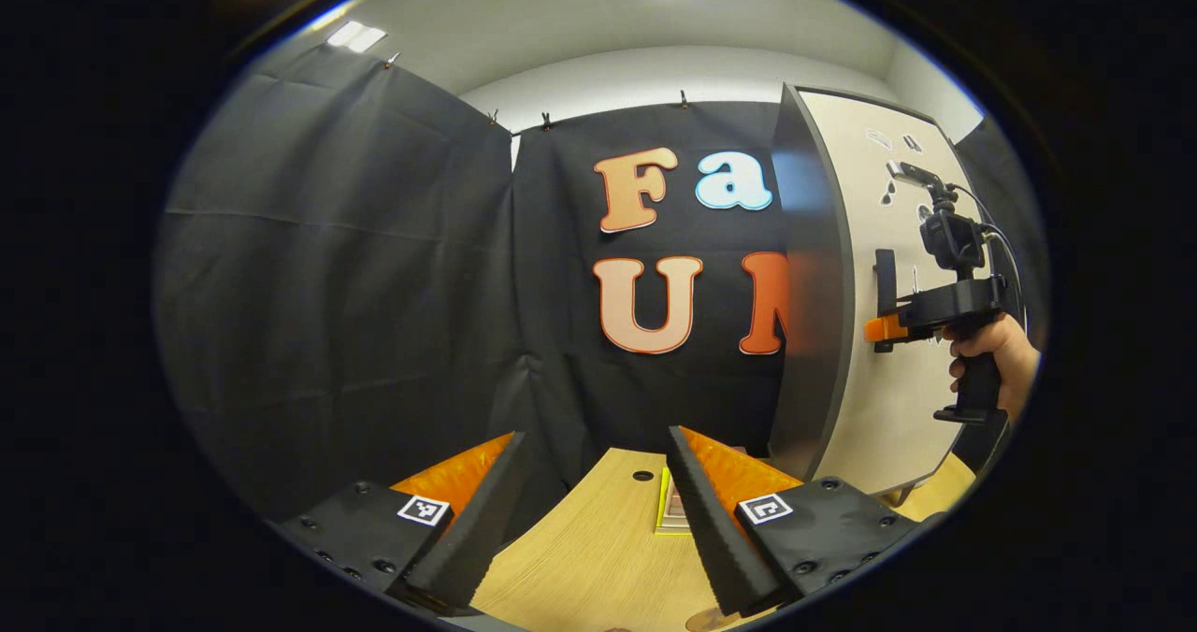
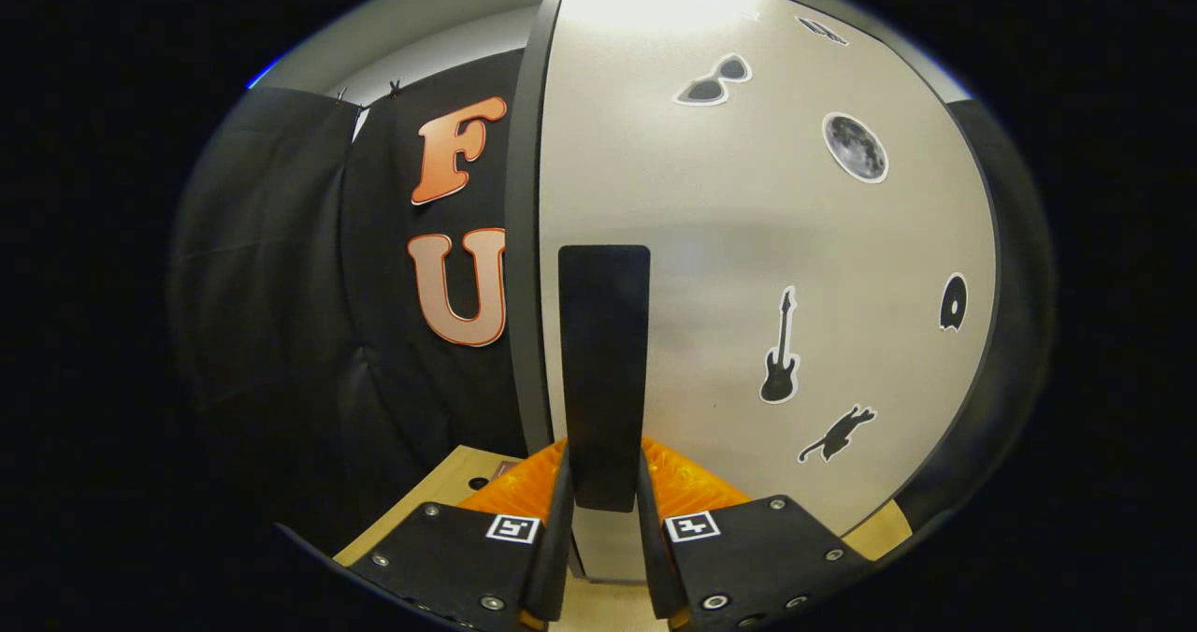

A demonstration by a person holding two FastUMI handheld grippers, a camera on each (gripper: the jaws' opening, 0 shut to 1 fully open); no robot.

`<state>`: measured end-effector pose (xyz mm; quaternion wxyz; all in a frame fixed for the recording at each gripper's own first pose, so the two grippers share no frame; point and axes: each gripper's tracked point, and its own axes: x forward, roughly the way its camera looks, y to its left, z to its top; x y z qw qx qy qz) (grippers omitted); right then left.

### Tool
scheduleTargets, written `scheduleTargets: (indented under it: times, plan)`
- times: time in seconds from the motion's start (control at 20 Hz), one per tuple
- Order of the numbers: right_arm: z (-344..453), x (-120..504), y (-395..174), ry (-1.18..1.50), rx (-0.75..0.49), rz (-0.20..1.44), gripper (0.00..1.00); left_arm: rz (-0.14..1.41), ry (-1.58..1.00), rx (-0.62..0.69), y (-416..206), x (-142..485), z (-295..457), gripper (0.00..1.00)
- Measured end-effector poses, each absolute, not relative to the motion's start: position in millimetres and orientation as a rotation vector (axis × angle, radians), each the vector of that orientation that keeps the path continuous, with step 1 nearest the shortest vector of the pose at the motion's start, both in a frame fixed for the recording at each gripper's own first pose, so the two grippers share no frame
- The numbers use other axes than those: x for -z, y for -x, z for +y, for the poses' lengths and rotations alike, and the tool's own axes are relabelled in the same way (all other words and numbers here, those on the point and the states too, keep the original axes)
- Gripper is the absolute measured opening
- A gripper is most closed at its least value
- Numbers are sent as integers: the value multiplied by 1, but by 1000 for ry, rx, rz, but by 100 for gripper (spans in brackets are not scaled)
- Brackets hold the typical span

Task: Open the cabinet door with the right hand, grasp the bottle in the cabinet with the left hand and place it on the coaster, then close the cabinet door with the right hand.

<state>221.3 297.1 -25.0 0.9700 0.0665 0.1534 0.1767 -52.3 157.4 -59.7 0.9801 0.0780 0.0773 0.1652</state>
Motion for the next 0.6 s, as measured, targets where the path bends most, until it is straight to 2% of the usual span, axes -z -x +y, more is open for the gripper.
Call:
scheduleTargets:
  times: [0.15,0.2,0.3,0.55,0.6]
  plan:
    - [297,26,-219,-147,-364,323,28,167,-147,-316,54,63,154,96]
    - [297,25,-218,-156,-369,327,24,169,-147,-309,55,64,151,93]
    - [296,22,-213,-161,-388,310,21,172,-153,-293,52,70,142,96]
    - [291,9,-178,-187,-488,270,21,207,-144,-212,34,85,112,96]
    - [286,8,-168,-195,-514,266,20,211,-142,-191,30,86,103,93]
